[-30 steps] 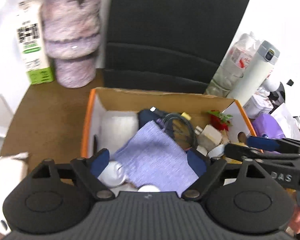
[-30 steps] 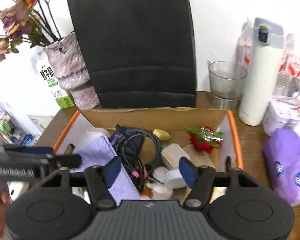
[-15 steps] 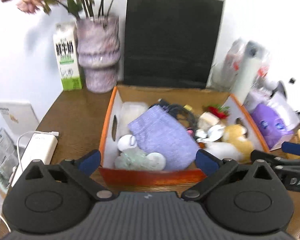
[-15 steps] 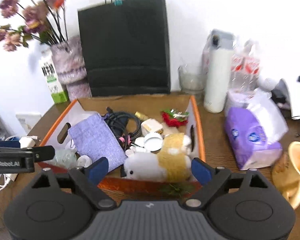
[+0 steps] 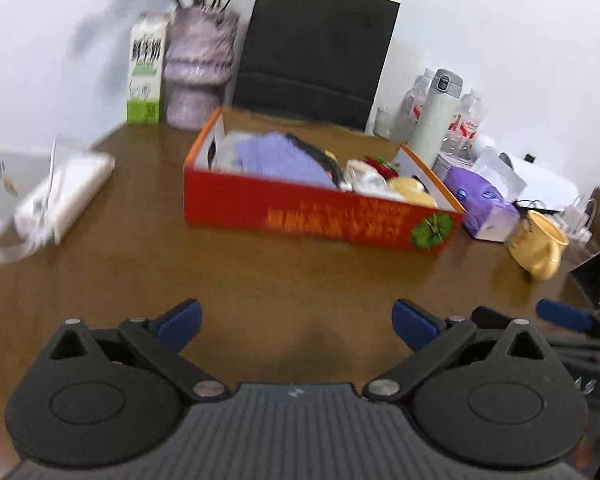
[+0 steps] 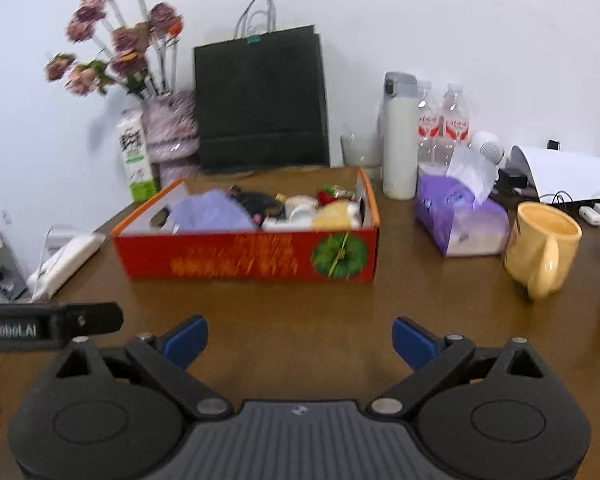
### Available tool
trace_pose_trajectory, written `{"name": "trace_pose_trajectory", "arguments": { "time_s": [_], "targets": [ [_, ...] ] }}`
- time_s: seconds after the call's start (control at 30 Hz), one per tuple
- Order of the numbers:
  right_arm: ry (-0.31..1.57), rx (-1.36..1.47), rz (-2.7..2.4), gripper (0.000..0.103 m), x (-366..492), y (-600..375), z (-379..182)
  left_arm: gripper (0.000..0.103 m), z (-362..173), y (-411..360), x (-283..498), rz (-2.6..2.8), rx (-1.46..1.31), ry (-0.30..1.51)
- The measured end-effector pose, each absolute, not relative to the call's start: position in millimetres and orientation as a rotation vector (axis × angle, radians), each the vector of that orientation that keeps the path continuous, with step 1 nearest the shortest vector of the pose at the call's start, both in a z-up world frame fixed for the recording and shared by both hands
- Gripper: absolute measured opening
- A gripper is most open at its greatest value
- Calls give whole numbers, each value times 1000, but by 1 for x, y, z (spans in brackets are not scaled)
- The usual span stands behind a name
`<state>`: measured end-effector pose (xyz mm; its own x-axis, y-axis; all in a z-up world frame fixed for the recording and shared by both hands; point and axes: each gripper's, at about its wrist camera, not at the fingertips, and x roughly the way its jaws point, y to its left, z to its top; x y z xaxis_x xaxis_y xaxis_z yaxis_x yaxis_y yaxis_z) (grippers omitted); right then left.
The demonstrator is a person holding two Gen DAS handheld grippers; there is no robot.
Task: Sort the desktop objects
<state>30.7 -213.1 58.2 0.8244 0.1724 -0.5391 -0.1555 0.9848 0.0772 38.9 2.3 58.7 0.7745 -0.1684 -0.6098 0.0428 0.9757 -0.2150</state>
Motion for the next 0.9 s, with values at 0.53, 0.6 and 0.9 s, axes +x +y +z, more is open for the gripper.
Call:
{"name": "trace_pose_trajectory", "arguments": {
  "time_s": [0.53, 0.6, 0.9],
  "targets": [
    [578, 17, 191, 99, -67, -205, 26, 103, 21, 2, -40, 48, -17, 658],
    [583, 2, 215, 100, -72, -199, 23, 103, 15, 3, -44, 54, -10, 656],
    [656, -60, 180, 103, -40, -186, 13, 103, 4, -2, -18, 24, 34, 695]
  ]
}}
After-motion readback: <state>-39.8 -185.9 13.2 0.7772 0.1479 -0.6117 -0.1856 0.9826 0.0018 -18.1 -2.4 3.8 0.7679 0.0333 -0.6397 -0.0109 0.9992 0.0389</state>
